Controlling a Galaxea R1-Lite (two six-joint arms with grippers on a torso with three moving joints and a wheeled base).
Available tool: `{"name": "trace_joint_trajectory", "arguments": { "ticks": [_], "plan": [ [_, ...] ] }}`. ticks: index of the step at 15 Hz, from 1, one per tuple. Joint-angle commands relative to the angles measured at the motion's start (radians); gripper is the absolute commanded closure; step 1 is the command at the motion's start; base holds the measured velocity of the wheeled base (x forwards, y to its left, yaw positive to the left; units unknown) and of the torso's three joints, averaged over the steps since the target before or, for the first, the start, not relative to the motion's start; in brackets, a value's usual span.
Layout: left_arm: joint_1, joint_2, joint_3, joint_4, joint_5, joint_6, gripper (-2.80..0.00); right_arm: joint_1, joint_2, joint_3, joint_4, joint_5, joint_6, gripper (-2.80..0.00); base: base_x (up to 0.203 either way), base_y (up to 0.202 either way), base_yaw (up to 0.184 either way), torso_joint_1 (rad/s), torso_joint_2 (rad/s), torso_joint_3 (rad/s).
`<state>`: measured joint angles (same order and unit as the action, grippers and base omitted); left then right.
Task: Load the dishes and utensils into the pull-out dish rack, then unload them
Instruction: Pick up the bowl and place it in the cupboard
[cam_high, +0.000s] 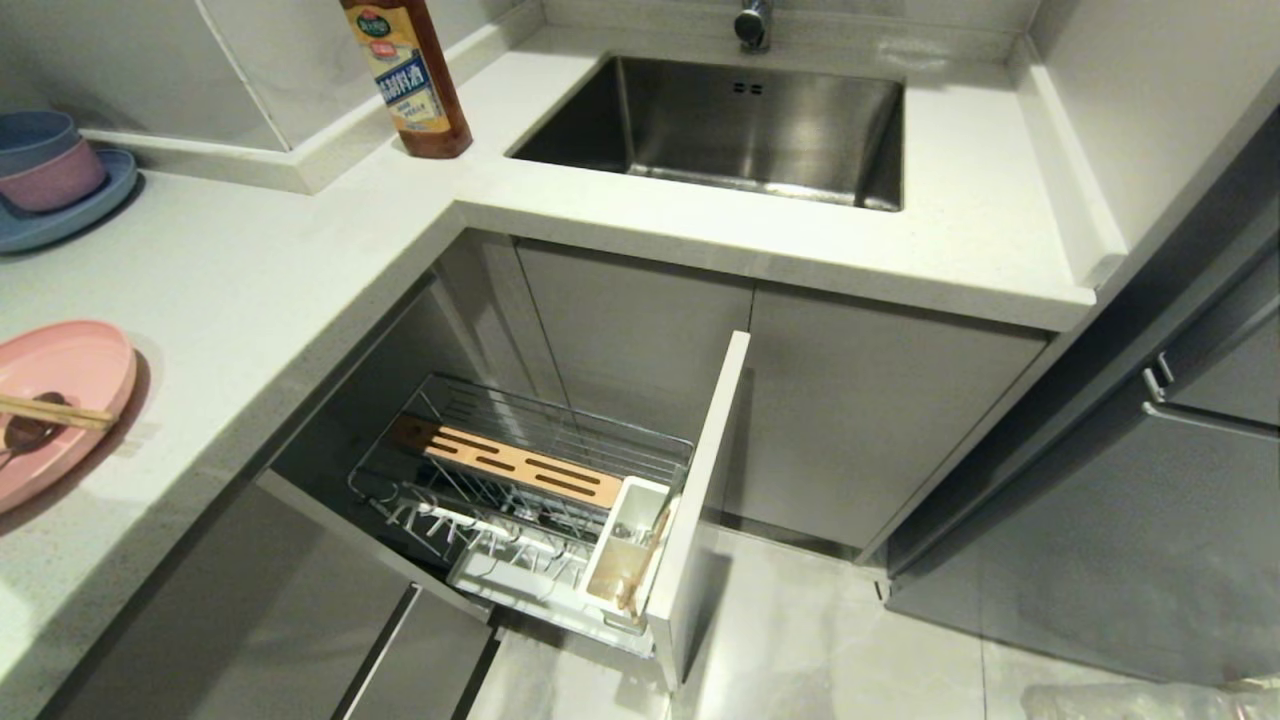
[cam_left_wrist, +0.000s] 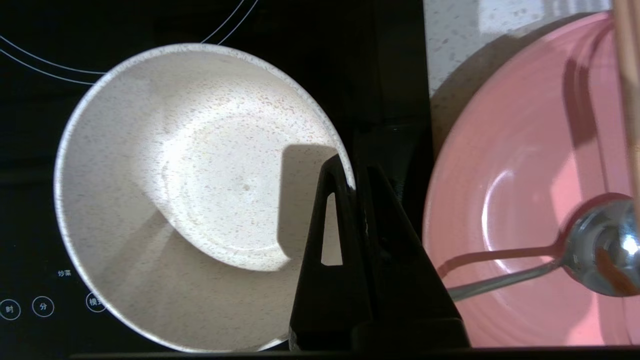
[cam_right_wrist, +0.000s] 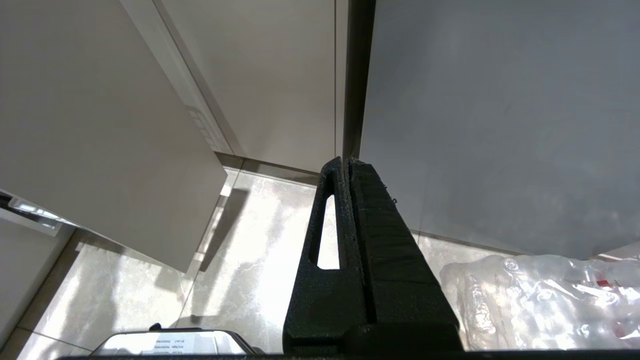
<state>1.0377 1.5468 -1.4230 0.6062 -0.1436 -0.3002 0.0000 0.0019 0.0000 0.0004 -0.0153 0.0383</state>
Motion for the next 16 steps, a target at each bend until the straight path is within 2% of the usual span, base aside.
{"name": "trace_joint_trajectory", "arguments": {
  "ticks": [1,6,8,12,14,16],
  "plan": [
    [0.001,-0.022,-0.001,0.002,-0.001,-0.002,0.00,0.000,0.000,0.003,0.000,0.000,0.000,0.00,0.000,0.000,0.000,0.000,0.00,0.000],
    [-0.001,-0.111,-0.002,0.001,-0.001,-0.002,0.00,0.000,0.000,0.003,0.000,0.000,0.000,0.00,0.000,0.000,0.000,0.000,0.00,0.000],
    [-0.032,-0.186,-0.013,0.001,-0.029,0.001,0.00,0.000,0.000,0.002,0.001,0.000,0.000,0.00,0.000,0.000,0.000,0.000,0.00,0.000],
    [-0.246,-0.319,-0.025,0.002,-0.108,0.023,0.00,0.000,0.000,0.002,0.000,0.000,0.000,0.00,0.000,0.000,0.000,0.000,0.00,0.000],
    [-0.399,-0.359,-0.025,0.001,-0.142,0.038,0.00,0.000,0.000,0.002,0.000,0.000,0.000,0.00,0.000,0.000,0.000,0.000,0.00,0.000],
    [-0.598,-0.393,-0.019,0.001,-0.155,0.046,0.00,0.000,0.000,0.003,0.000,0.000,0.000,0.00,0.000,0.000,0.000,0.000,0.00,0.000]
  ]
}}
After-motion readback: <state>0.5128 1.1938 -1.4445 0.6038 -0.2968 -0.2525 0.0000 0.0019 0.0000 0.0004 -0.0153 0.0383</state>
